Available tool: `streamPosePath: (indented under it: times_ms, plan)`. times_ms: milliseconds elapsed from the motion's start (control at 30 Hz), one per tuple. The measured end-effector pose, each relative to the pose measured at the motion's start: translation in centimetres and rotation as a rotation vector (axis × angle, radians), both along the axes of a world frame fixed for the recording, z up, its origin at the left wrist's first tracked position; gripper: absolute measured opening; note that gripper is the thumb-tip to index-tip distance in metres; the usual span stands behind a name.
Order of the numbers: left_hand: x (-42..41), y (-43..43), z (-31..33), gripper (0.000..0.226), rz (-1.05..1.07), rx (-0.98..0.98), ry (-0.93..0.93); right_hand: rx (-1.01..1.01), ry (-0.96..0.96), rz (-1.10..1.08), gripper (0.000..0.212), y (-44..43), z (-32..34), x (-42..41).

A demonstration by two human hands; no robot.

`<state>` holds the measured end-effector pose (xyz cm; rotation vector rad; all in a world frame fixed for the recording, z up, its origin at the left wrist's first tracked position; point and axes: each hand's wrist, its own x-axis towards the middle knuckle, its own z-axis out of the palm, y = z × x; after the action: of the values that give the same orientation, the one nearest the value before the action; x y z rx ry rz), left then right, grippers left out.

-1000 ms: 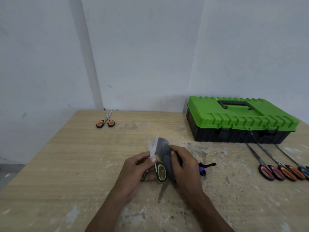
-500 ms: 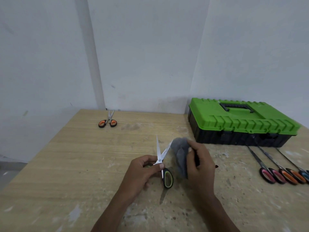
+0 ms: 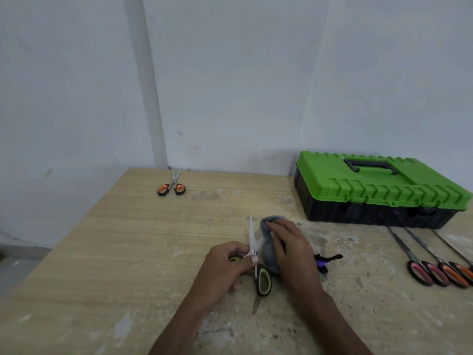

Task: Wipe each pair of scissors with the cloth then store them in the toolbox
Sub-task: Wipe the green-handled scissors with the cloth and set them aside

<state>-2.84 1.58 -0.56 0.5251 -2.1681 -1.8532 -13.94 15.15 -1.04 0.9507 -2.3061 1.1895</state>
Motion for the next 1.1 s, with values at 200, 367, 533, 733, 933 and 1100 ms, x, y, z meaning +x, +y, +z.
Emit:
streamPosePath:
  times_ms: [200,367,533,733,933,1100]
  plan:
    - [0.0,-0.2,0.0,0.015,0.016,0.061,-0.005,-0.21,-0.021,-0.08,0.026,1.2,0.3,0.9]
    - [0.0,0.1,0.5,0.012,-0.001,0.014,0.015,0.083,0.026,0.147,0.033,0.7,-0.2,3.2]
    - [0.1,0.1,0.3,0.016,-0.02,-0.015,-0.006,-0.014,-0.016,-0.006,0.028,0.0,-1.0,0.3]
    - [0.1,0.2,0.3,0.013,-0.024,-0.019,0.006,-0.002,0.019,0.031,0.029,0.5,-0.9,1.2]
    - [0.2,0.1,0.4,0.012,-0.045,-0.023,0.02,-0.003,-0.04,0.047,0.026,0.8,-0.8,1.0]
    - [0.3,0.0,0.3,0.005,-0.063,0.004,0.036,-0.262,-0.277,-0.141,0.027,0.9,-0.4,-0.8]
